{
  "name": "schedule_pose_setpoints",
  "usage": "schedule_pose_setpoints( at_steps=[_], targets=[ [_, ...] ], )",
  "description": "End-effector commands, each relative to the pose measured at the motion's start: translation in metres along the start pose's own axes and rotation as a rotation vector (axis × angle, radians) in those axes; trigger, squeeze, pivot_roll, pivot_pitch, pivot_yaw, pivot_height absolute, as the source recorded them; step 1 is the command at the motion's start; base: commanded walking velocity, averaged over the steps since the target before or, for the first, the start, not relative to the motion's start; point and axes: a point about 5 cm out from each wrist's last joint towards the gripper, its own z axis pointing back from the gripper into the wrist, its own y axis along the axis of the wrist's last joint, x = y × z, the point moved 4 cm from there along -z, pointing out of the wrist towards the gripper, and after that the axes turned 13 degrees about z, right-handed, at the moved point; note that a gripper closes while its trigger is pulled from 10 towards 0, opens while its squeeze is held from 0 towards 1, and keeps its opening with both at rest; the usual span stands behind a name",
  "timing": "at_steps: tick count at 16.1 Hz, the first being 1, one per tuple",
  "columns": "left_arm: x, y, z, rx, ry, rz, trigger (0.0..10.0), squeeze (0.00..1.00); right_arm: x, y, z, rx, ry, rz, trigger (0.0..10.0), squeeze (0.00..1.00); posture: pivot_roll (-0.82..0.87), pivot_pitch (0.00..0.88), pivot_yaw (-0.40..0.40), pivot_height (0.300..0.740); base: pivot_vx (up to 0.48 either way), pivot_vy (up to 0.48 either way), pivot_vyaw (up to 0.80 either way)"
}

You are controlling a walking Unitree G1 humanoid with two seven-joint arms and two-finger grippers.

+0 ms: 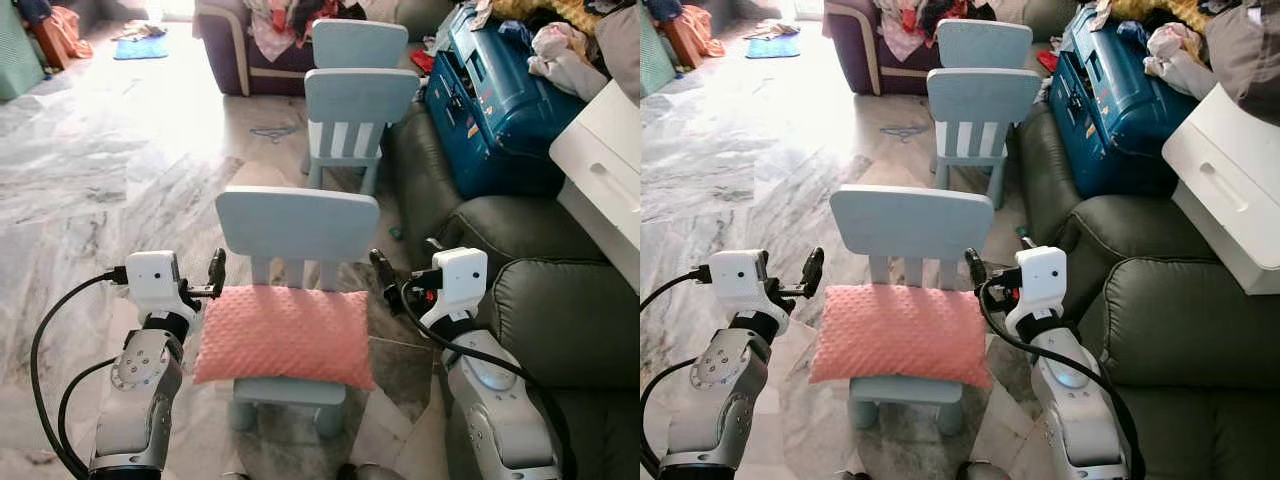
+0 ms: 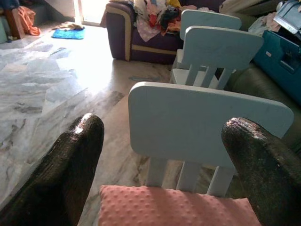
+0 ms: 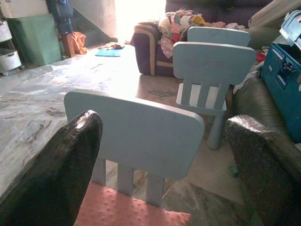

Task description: Move the pillow to the sofa

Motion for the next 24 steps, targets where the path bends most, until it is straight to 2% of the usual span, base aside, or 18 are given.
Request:
schedule_pose_setpoints(
  at_steps=[1,12,14,19,24],
  targets=[
    [-0.002,-0.001,-0.002,-0.009,0.014,-0.002,10.0,0.00,0.002,0.001,0.001,0.000,-0.005,0.004,10.0,0.00,-0.08,0.138,-0.031,0.740,0.000,0.000,0.00],
    [-0.013,-0.004,-0.003,-0.017,0.051,-0.040,10.0,0.00,-0.003,0.001,0.000,-0.005,0.014,-0.005,10.0,0.00,-0.08,0.139,-0.034,0.740,0.000,0.000,0.00],
    [-0.023,-0.017,-0.002,-0.061,0.065,-0.065,10.0,0.00,-0.013,-0.008,0.002,-0.044,0.063,-0.021,10.0,0.00,-0.07,0.142,-0.035,0.740,0.000,0.000,0.00],
    [-0.040,-0.041,0.012,-0.130,0.040,-0.108,10.0,0.00,-0.018,-0.029,0.011,-0.137,0.101,-0.012,10.0,0.00,-0.08,0.153,-0.035,0.740,0.000,0.000,0.00],
    [-0.046,-0.055,0.021,-0.177,0.031,-0.112,10.0,0.00,-0.011,-0.034,0.017,-0.142,0.056,-0.014,10.0,0.00,-0.07,0.166,-0.032,0.740,0.000,0.000,0.00]
  ],
)
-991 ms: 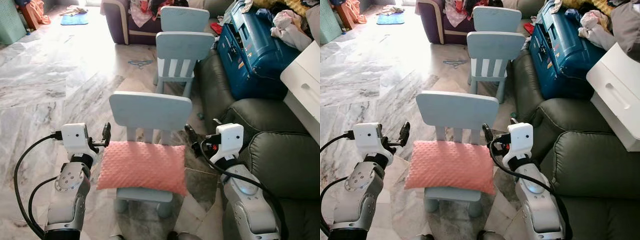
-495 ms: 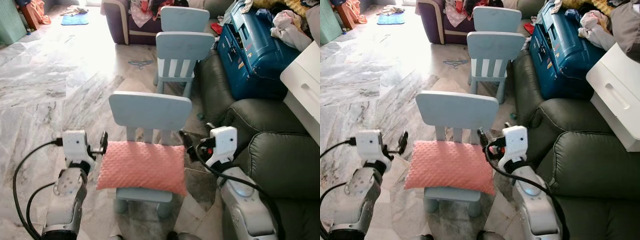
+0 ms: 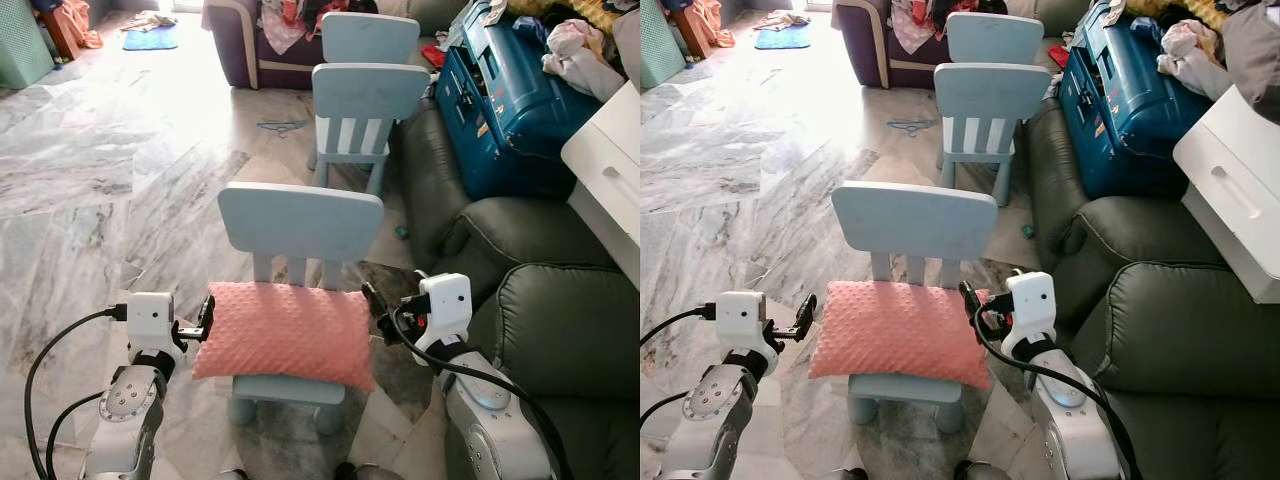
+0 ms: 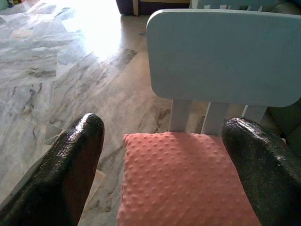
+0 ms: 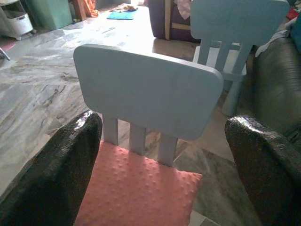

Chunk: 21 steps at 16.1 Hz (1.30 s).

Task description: Move the pillow to the sofa

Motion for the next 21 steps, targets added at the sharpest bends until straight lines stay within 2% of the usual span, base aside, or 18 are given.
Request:
schedule_pose_setpoints(
  at_steps=[1,4,6,8,10,11,14,21],
  targets=[
    [0.002,0.000,0.002,0.001,-0.029,-0.011,10.0,0.00,0.004,0.001,0.002,0.003,-0.024,0.001,10.0,0.00,-0.07,0.178,-0.034,0.740,0.000,0.000,0.00],
    [0.009,0.015,0.001,0.054,-0.057,-0.025,10.0,0.00,0.007,0.011,0.000,0.041,-0.062,-0.024,10.0,0.00,-0.07,0.196,-0.037,0.740,0.000,0.000,0.00],
    [0.018,0.035,-0.002,0.119,-0.063,-0.026,10.0,0.00,0.007,0.025,-0.002,0.081,-0.077,-0.056,10.0,0.00,-0.07,0.206,-0.037,0.740,0.000,0.000,0.00],
    [0.025,0.045,-0.004,0.143,-0.072,-0.003,10.0,0.00,0.007,0.034,-0.004,0.102,-0.085,-0.076,10.0,0.00,-0.07,0.210,-0.035,0.740,0.000,0.000,0.00],
    [0.038,0.062,-0.009,0.182,-0.107,0.024,10.0,0.00,0.007,0.055,-0.010,0.148,-0.095,-0.133,10.0,0.00,-0.07,0.213,-0.033,0.740,0.000,0.000,0.00],
    [0.040,0.065,-0.009,0.189,-0.114,0.026,10.0,0.00,0.006,0.061,-0.011,0.161,-0.094,-0.146,10.0,0.00,-0.07,0.213,-0.032,0.740,0.000,0.000,0.00],
    [0.043,0.070,-0.008,0.198,-0.122,0.028,10.0,0.00,0.004,0.067,-0.011,0.177,-0.092,-0.152,10.0,0.00,-0.07,0.212,-0.035,0.740,0.000,0.000,0.00],
    [0.046,0.080,-0.005,0.226,-0.127,0.032,10.0,0.00,0.007,0.063,-0.011,0.147,-0.096,-0.147,10.0,0.00,-0.07,0.205,-0.036,0.740,0.000,0.000,0.00]
  ],
)
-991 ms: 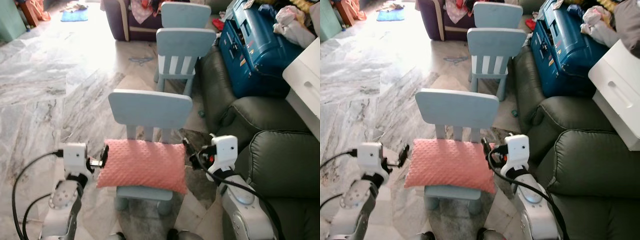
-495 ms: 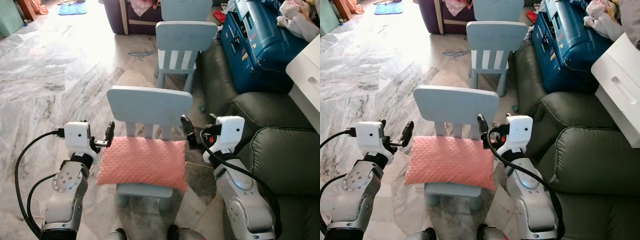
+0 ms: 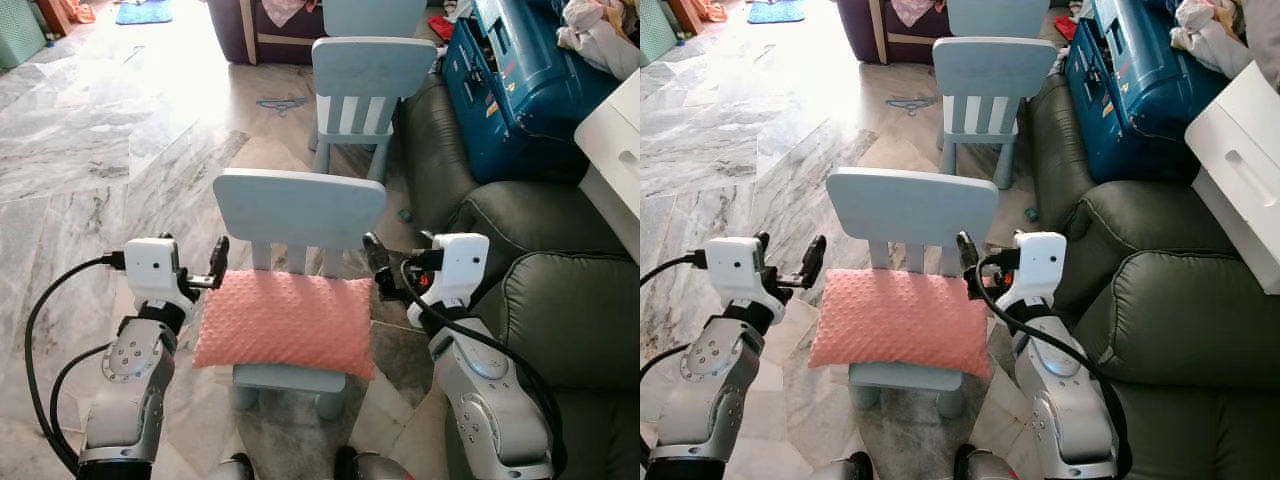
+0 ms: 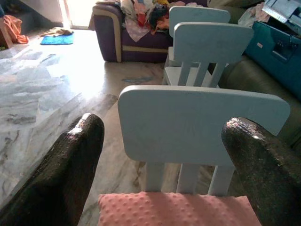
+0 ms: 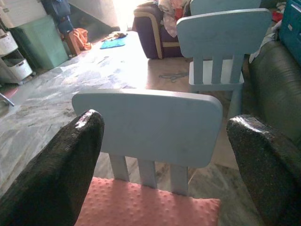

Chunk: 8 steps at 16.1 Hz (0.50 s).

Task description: Move the pillow to the sofa

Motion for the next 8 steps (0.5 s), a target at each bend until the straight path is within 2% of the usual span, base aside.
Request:
schedule_pose_setpoints(
  at_steps=[1,4,5,8],
  targets=[
    [0.001,0.003,0.001,0.004,0.003,-0.002,10.0,0.00,0.003,0.006,0.002,0.019,-0.008,0.000,10.0,0.00,-0.06,0.203,-0.036,0.740,0.000,0.000,0.00],
    [-0.002,0.005,0.003,0.006,0.002,-0.014,10.0,0.00,0.011,0.001,0.007,0.005,-0.016,0.023,10.0,0.00,-0.06,0.185,-0.037,0.740,0.000,0.000,0.00],
    [-0.001,0.004,0.006,0.001,-0.005,-0.021,10.0,0.00,0.015,-0.001,0.010,0.001,-0.016,0.059,10.0,0.00,-0.06,0.175,-0.037,0.740,0.000,0.000,0.00],
    [0.003,-0.001,0.012,-0.008,-0.012,-0.019,10.0,0.00,0.025,-0.009,0.017,-0.021,-0.038,0.081,10.0,0.00,-0.06,0.135,-0.034,0.740,0.000,0.000,0.00]
  ],
)
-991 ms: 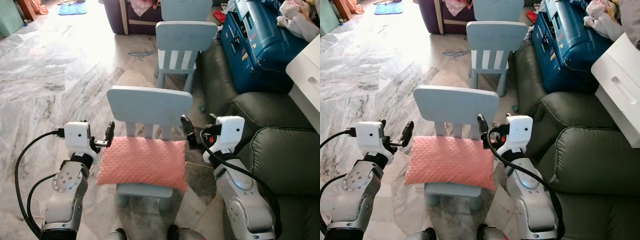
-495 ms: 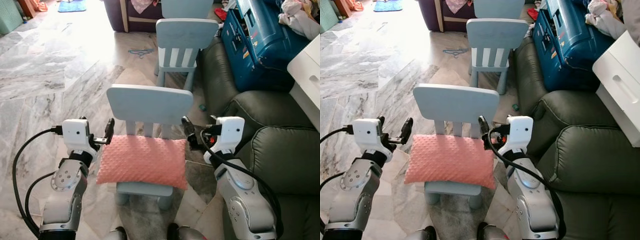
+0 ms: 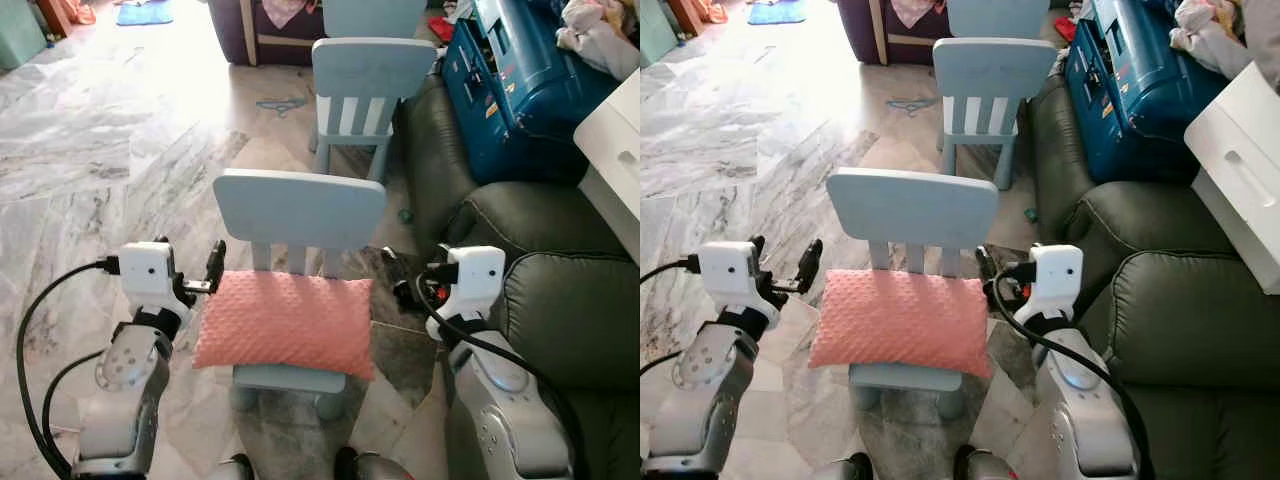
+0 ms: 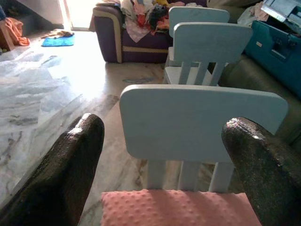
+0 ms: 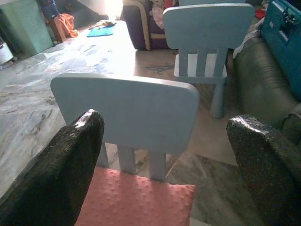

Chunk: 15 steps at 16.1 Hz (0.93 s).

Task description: Move the pillow to the sofa

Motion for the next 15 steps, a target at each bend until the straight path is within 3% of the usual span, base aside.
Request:
schedule_pose_setpoints(
  at_steps=[1,4,9,15],
  targets=[
    [0.004,-0.001,0.003,-0.004,-0.012,-0.011,10.0,0.00,0.003,0.004,0.003,0.020,-0.006,0.005,10.0,0.00,-0.06,0.132,-0.034,0.740,0.000,0.000,0.00],
    [0.010,-0.013,0.004,-0.046,-0.020,0.013,10.0,0.00,0.003,0.000,0.003,0.013,-0.002,0.011,10.0,0.00,-0.06,0.113,-0.036,0.740,0.000,0.000,0.00],
    [0.007,-0.006,-0.009,-0.032,0.000,0.015,10.0,0.00,0.004,0.003,-0.002,0.027,-0.001,0.017,10.0,0.00,-0.07,0.108,-0.035,0.740,0.000,0.000,0.00],
    [0.006,-0.009,-0.007,-0.045,-0.002,0.013,10.0,0.00,0.000,0.001,0.000,0.025,0.007,0.015,10.0,0.00,-0.07,0.117,-0.034,0.740,0.000,0.000,0.00]
  ],
)
